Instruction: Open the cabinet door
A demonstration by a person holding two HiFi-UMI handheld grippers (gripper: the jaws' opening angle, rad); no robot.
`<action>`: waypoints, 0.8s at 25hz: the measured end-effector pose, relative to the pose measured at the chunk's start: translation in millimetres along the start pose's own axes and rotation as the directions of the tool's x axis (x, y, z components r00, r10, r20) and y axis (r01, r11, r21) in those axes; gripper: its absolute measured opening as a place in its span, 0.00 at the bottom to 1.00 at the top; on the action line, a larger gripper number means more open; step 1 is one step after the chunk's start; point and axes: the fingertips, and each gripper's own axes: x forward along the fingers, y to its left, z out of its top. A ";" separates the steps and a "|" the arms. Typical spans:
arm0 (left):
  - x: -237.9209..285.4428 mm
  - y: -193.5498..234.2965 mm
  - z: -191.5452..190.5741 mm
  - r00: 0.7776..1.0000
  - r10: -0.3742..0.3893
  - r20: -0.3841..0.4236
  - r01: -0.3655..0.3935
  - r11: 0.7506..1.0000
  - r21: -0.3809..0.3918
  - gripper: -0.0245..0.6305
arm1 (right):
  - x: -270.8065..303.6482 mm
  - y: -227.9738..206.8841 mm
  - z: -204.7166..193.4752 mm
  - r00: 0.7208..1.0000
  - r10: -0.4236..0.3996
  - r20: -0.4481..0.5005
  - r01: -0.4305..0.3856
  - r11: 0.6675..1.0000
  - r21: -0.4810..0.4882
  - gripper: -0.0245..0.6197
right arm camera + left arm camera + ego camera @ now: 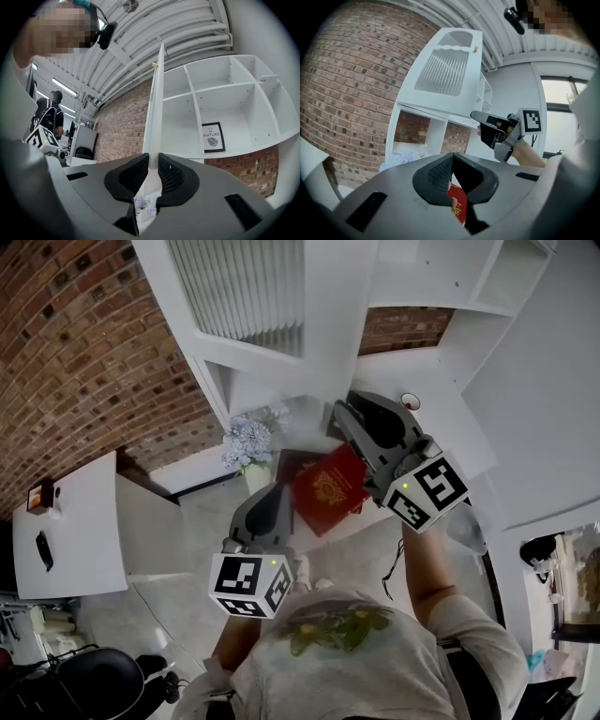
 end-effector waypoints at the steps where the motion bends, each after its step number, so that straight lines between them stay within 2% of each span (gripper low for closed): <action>1: -1.0 -0.1 -0.2 1.000 -0.001 0.000 0.001 1.000 -0.001 0.05 | -0.8 3.1 0.0 1.000 0.004 0.002 -0.004 1.000 0.004 0.15; 8: -5.7 -4.9 2.3 1.000 -0.014 0.014 0.013 1.000 0.013 0.05 | -4.7 18.8 1.9 1.000 0.020 0.012 -0.020 1.000 0.010 0.15; 20: -16.6 4.9 9.1 0.999 0.030 0.036 -0.030 0.999 0.020 0.05 | -7.5 41.2 5.2 0.997 0.074 0.022 -0.075 0.997 0.021 0.15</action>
